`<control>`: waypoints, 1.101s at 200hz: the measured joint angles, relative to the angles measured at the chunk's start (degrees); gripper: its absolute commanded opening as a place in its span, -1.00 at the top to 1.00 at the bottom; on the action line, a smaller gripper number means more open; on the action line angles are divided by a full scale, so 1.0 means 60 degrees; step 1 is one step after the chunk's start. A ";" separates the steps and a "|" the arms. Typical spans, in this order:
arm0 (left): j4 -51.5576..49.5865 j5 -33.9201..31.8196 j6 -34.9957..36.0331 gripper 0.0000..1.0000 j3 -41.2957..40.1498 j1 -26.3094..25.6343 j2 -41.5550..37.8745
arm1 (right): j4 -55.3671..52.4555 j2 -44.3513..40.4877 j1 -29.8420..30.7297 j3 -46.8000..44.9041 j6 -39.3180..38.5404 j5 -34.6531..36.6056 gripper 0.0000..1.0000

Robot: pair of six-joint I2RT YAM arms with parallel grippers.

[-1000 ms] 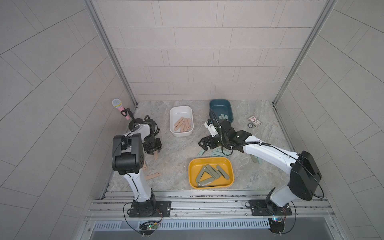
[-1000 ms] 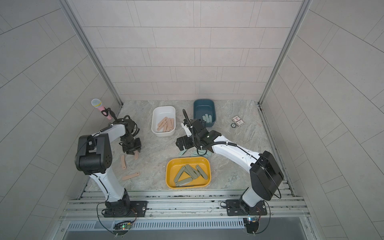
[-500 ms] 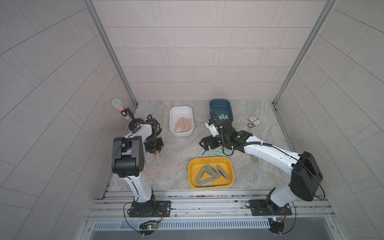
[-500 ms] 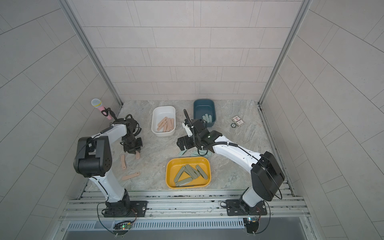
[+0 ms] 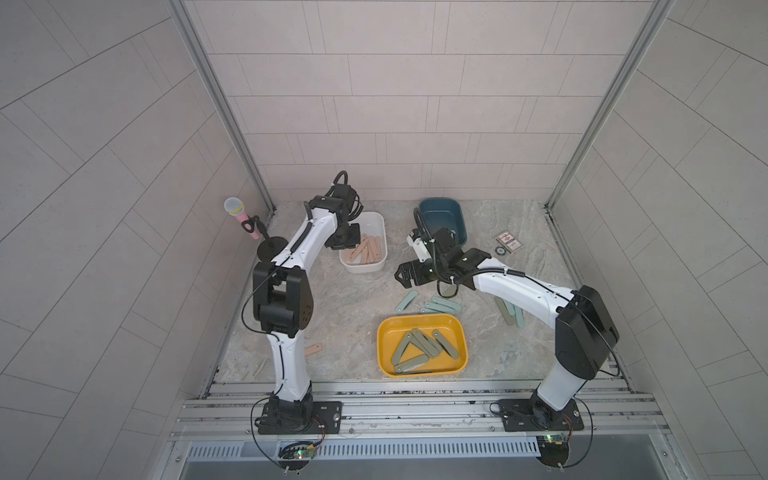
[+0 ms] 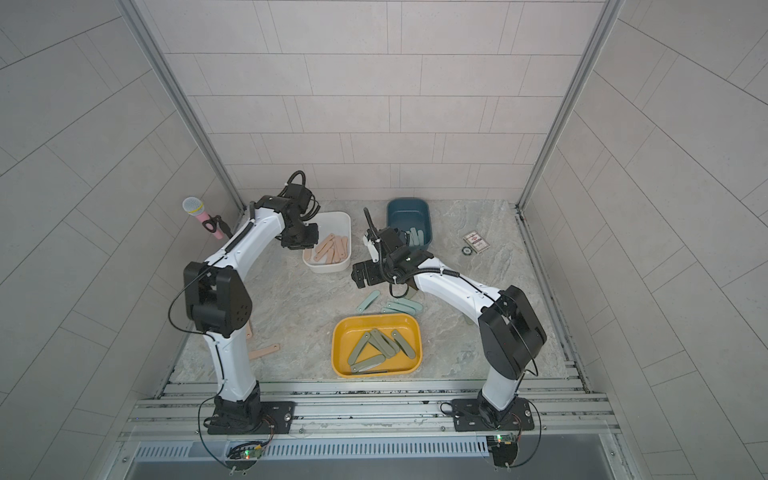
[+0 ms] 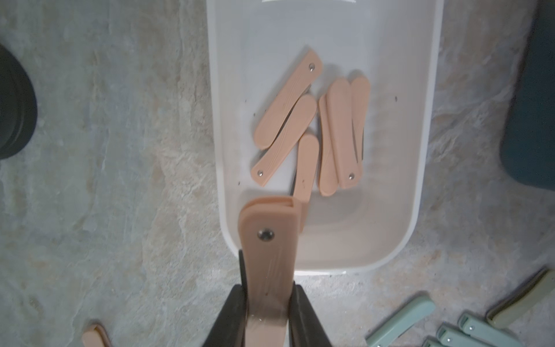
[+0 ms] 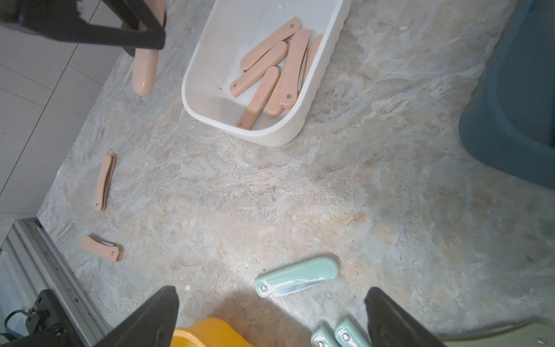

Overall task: Place the fruit knives into the storage box by color
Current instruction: Place the fruit knife in the storage box.

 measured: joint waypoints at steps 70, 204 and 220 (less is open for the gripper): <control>-0.0637 -0.0153 0.0095 0.65 0.2557 -0.0175 0.2943 | -0.0262 0.0299 -0.0248 0.0423 -0.0036 -0.0062 -1.00; -0.1253 0.0160 -0.0131 -1.00 0.0273 -0.0124 -0.2109 | 0.0503 0.0248 0.2291 0.0634 -0.2390 -0.0437 -0.53; -0.1166 0.0277 -0.0138 -1.00 -0.0455 0.0193 -0.3249 | 0.1144 0.0401 0.3122 0.0659 -0.2696 -0.0605 -0.48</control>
